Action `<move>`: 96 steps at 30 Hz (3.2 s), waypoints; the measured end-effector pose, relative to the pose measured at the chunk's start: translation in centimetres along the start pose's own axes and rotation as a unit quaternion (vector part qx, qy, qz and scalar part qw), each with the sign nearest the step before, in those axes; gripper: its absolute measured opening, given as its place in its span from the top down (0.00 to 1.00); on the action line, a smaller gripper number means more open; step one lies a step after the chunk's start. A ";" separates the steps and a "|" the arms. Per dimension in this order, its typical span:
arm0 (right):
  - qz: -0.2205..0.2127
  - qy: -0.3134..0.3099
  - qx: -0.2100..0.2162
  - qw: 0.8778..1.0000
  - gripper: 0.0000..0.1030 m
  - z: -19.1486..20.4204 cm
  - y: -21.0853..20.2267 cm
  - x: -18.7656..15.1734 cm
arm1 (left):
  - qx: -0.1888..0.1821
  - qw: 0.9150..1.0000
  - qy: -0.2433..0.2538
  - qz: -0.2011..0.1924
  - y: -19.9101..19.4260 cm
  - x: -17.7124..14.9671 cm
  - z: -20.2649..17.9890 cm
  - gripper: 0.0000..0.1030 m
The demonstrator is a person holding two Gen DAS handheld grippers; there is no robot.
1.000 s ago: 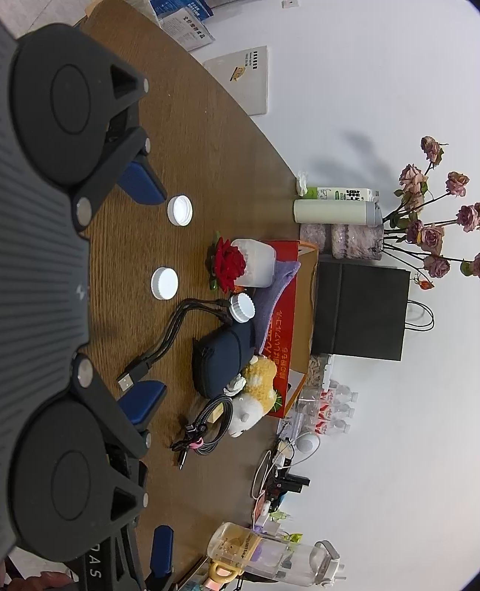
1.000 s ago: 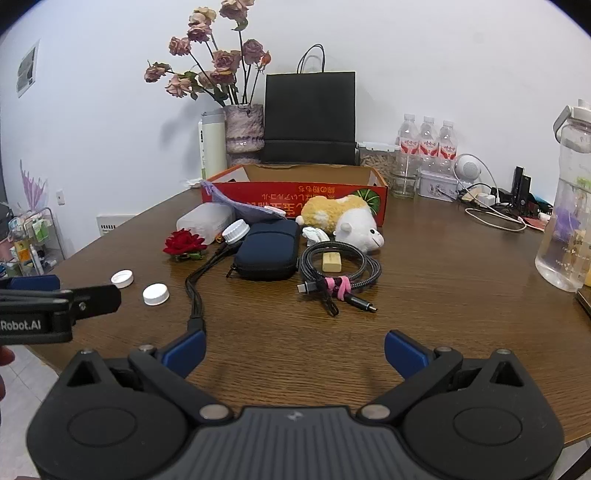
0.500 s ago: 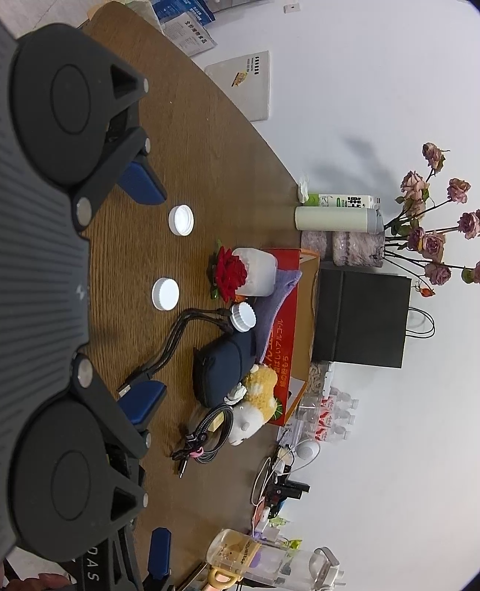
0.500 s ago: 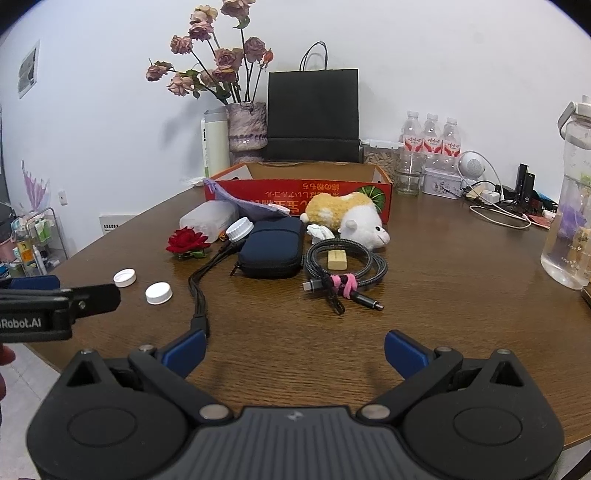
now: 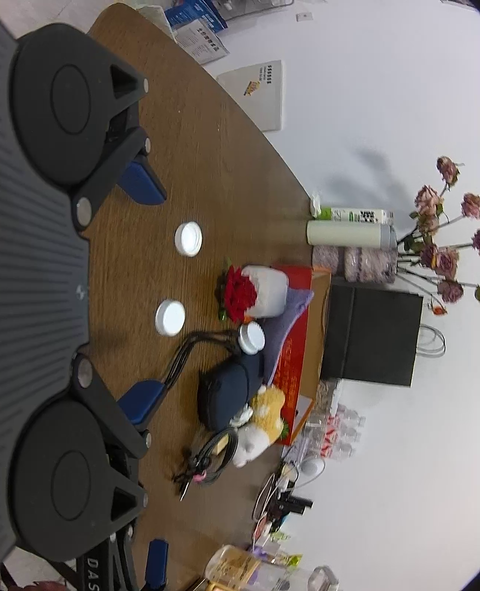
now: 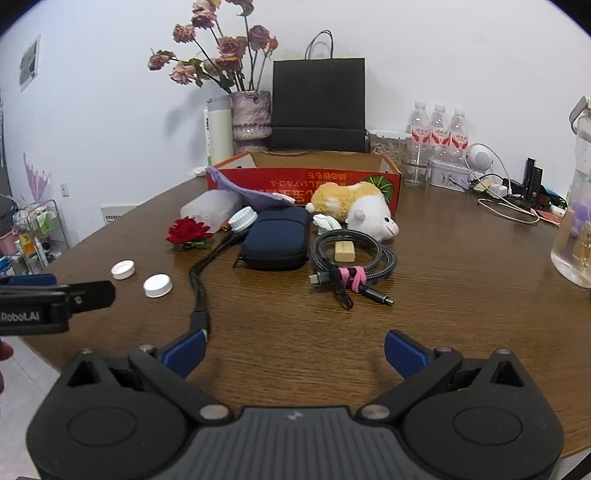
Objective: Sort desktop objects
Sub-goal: 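Grasp a white bottle cap with left gripper while right grasps black braided cable coil, then carry the cap and cable coil into the cardboard box and open both grippers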
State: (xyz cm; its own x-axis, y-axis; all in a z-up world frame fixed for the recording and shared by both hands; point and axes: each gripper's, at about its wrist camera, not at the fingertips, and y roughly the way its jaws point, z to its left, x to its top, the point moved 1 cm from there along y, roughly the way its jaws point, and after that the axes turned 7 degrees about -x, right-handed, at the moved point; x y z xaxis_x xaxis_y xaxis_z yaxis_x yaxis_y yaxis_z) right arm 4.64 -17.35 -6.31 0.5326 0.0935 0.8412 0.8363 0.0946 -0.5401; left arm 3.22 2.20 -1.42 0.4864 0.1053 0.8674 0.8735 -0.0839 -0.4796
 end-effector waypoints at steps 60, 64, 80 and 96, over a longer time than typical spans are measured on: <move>0.027 0.013 -0.026 0.999 0.13 -4.1 12.8 6.6 | 0.033 0.998 -0.017 0.043 9.9 4.2 4.5 0.72; 0.004 0.015 -0.021 1.000 0.14 -4.3 11.7 7.7 | 0.026 0.999 -0.008 0.027 9.5 5.4 4.1 0.72; -0.130 0.015 -0.003 0.991 0.14 -3.5 13.8 19.5 | -0.043 0.994 0.004 -0.105 13.0 18.6 0.8 0.72; -0.080 0.017 0.020 0.996 0.14 -4.6 29.0 26.5 | -0.070 0.996 -0.004 -0.063 27.6 24.5 -1.0 0.72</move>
State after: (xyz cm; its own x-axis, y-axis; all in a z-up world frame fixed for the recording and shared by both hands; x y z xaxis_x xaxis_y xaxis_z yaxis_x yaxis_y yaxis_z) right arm 43.56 -16.64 0.45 0.3980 0.0401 0.9165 0.9054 0.1441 -0.3994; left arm 39.20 1.43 6.69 0.3744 0.1313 0.9179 0.9159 -0.2068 -0.3440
